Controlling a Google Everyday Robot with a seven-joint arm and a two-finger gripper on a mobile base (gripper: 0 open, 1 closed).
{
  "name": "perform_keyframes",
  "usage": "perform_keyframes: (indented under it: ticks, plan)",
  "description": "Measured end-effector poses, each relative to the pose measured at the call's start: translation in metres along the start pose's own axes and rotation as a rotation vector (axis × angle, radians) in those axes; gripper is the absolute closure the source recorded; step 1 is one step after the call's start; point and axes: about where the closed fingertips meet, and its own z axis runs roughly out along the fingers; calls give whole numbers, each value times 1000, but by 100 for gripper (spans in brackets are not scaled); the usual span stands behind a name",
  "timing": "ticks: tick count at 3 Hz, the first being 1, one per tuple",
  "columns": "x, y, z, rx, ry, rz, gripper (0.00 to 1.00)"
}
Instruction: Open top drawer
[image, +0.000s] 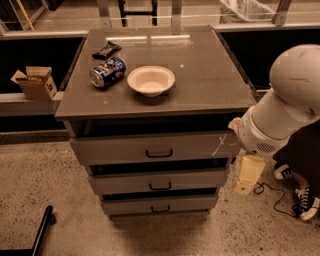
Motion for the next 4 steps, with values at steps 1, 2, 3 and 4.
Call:
perform_keyframes:
  ticks: [1, 2, 3, 4]
  plan:
    - [0, 0, 2, -1, 0, 0, 0]
    - [-1, -11, 16, 47, 2, -19, 0]
    - [-2, -40, 66, 166, 11, -151, 0]
    - [-6, -49, 70, 232, 9, -202, 0]
